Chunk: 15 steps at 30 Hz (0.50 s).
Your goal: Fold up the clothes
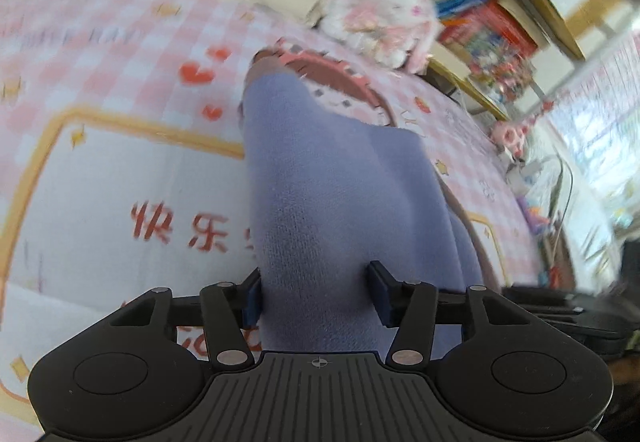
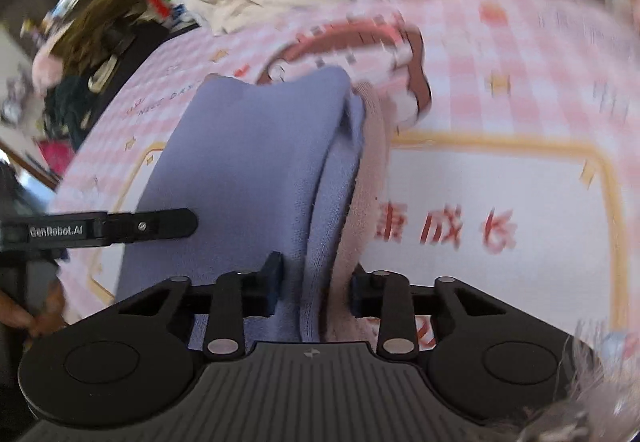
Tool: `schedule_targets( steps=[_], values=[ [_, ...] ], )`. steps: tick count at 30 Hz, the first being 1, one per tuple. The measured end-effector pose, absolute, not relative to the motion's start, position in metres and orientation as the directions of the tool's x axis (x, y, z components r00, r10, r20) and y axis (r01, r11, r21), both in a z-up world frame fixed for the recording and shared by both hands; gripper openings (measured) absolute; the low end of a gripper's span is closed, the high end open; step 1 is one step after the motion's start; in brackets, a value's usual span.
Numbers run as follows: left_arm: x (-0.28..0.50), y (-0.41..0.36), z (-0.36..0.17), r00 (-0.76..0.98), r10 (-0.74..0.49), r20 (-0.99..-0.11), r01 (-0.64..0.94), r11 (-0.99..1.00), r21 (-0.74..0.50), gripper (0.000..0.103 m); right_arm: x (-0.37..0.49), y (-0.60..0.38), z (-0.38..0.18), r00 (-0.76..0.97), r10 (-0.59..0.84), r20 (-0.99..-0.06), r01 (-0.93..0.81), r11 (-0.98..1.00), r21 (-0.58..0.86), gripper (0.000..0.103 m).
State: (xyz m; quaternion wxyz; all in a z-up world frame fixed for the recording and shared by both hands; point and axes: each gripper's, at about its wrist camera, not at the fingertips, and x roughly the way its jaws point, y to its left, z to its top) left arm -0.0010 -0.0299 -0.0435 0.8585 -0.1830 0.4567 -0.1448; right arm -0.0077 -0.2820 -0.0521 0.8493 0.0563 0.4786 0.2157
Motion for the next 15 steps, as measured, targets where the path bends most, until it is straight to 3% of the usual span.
schedule_targets(
  steps=[5, 9, 15],
  values=[
    [-0.002, -0.034, -0.045, 0.514, -0.418, -0.749, 0.076, 0.892, -0.445, 0.055, -0.008, -0.283, -0.053, 0.45, 0.427, -0.785, -0.336, 0.895, 0.294, 0.03],
    [-0.004, -0.022, -0.055, 0.496, -0.437, -0.75, 0.014, 0.868, -0.497, 0.061, -0.003, -0.296, -0.061, 0.43, 0.436, -0.791, -0.279, 0.897, 0.342, 0.047],
    [-0.003, -0.022, -0.063, 0.491, -0.457, -0.742, 0.015, 0.856, -0.517, 0.064, 0.001, -0.303, -0.072, 0.393, 0.48, -0.784, -0.232, 0.877, 0.421, 0.048]
  ],
)
